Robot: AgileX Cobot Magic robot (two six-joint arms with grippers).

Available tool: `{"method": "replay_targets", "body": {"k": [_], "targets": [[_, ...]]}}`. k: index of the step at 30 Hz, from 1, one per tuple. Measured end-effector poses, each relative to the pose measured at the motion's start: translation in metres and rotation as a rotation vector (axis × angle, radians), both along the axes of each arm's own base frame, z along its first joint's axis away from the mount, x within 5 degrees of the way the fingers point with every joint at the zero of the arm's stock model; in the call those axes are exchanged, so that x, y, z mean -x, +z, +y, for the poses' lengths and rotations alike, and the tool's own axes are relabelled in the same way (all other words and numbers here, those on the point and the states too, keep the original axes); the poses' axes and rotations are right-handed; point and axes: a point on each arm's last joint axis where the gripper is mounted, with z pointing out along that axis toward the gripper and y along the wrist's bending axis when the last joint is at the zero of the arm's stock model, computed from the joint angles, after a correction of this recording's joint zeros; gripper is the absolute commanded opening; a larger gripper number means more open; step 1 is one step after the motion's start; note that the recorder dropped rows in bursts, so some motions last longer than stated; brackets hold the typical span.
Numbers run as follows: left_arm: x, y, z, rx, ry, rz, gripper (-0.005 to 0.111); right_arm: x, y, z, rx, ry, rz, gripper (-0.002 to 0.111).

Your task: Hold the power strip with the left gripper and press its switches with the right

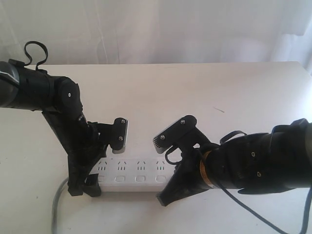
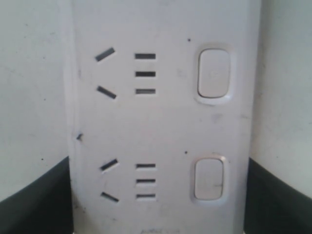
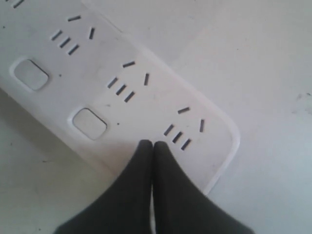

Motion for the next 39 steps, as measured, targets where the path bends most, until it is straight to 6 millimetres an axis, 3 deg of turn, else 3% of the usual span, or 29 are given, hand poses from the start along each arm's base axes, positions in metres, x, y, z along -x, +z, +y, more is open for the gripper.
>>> {"method": "replay_targets", "body": {"k": [26, 39], "targets": [[0.000, 0.000, 0.000, 0.000, 0.000, 0.000, 0.000, 0.005, -0.011, 0.001, -0.027, 0.038, 0.049, 0.000], [0.000, 0.000, 0.000, -0.001, -0.001, -0.001, 0.000, 0.005, -0.004, 0.001, -0.045, 0.040, 0.029, 0.000]]}}
